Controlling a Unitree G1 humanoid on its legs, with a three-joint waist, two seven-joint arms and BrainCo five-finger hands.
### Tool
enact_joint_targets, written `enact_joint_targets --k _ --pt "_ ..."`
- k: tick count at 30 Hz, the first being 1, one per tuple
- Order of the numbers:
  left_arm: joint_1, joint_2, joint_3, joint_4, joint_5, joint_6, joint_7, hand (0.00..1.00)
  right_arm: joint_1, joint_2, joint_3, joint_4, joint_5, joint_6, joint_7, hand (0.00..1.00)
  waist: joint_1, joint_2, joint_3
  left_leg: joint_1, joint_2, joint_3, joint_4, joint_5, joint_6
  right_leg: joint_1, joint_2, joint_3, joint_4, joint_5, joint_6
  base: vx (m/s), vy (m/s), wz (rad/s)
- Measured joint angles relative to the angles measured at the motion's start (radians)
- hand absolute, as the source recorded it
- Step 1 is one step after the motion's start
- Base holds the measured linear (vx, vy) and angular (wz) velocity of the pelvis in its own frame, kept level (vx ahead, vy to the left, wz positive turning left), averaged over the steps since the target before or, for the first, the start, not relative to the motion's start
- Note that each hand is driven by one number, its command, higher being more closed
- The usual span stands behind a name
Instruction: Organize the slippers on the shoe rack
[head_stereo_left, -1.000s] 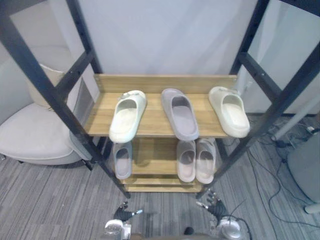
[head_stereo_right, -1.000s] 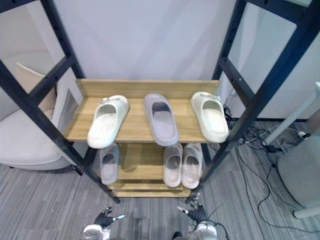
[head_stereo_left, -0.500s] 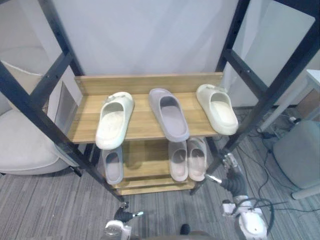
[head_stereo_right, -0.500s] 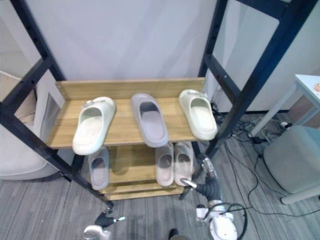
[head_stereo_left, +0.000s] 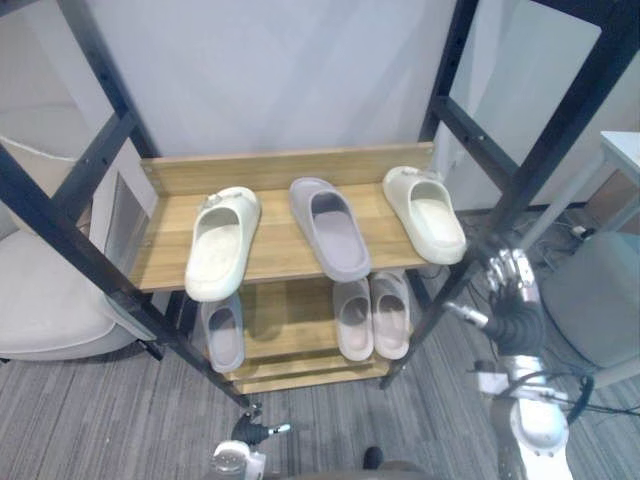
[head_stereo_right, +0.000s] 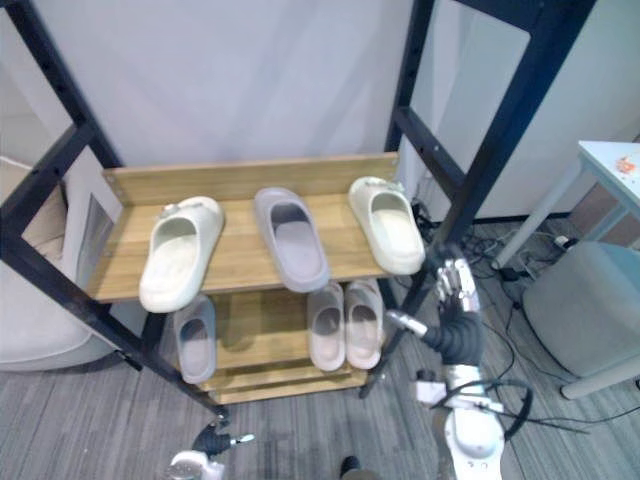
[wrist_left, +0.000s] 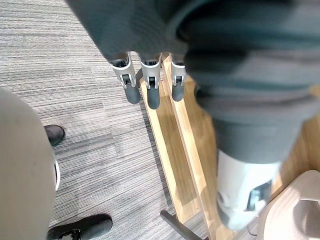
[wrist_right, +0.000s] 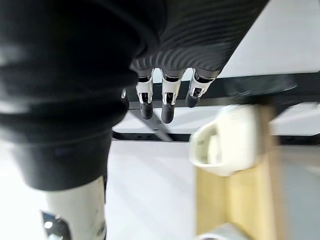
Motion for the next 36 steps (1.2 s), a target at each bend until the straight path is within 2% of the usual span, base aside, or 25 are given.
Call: enact_joint_targets --k 5,9,16,22,29,33,36 --pt "0.000 -0.001 -0.001 0.002 0.000 0.001 -0.002 0.00 -0.125 -0.057 -0.001 0.016 0.000 0.000 -0.010 0.00 0.001 0.002 -0.005 -0.016 0.001 -0.027 0.002 0.001 0.000 0.000 0.000 -0.027 0.000 -0.001 0.000 0.01 -0.005 0.15" --pt "-0.002 0.001 -0.001 -0.004 0.000 0.001 -0.009 0.00 -0.226 -0.096 -0.001 0.121 0.008 0.010 -0.027 0.00 0.009 -0.002 -0.007 -0.034 -0.001 -0.052 0.001 0.007 0.001 -0.004 -0.003 -0.049 0.000 -0.002 0.001 -0.01 -0.009 0.17" --pt "-0.005 0.003 -0.001 -0.007 -0.001 0.003 -0.017 0.00 -0.388 -0.164 0.017 0.318 0.005 0.058 -0.045 0.00 0.018 -0.010 -0.008 -0.055 -0.010 -0.101 -0.028 0.039 0.004 -0.017 -0.012 -0.096 0.000 -0.003 0.002 0.00 -0.008 0.20" --pt "-0.004 0.011 -0.002 -0.027 -0.002 0.005 -0.018 0.00 -0.529 -0.216 0.062 0.441 -0.012 0.091 -0.048 0.00 0.026 -0.032 -0.002 -0.075 -0.018 -0.106 -0.031 0.047 0.008 -0.036 -0.019 -0.099 0.000 0.000 0.001 -0.02 0.003 0.02" --pt "-0.001 0.018 -0.006 -0.045 -0.009 0.008 -0.019 0.00 -0.675 -0.238 0.130 0.544 -0.015 0.114 -0.047 0.00 0.033 -0.044 0.002 -0.089 -0.021 -0.121 -0.031 0.047 0.009 -0.042 -0.021 -0.113 0.000 0.000 0.001 0.00 0.006 0.06" --pt "-0.003 0.028 -0.004 -0.048 -0.018 0.008 -0.019 0.00 -0.743 -0.237 0.178 0.605 -0.041 0.136 -0.044 0.00 0.041 -0.061 0.010 -0.093 -0.022 -0.123 -0.030 0.047 0.009 -0.044 -0.022 -0.115 0.000 0.001 0.000 0.00 0.001 0.01" --pt "-0.003 0.030 -0.004 -0.058 -0.020 0.008 -0.019 0.00 -0.780 -0.237 0.186 0.655 -0.054 0.146 -0.042 0.00 0.055 -0.066 0.012 -0.104 -0.026 -0.124 -0.030 0.049 0.012 -0.055 -0.026 -0.116 0.000 0.003 0.000 0.00 0.000 0.00"
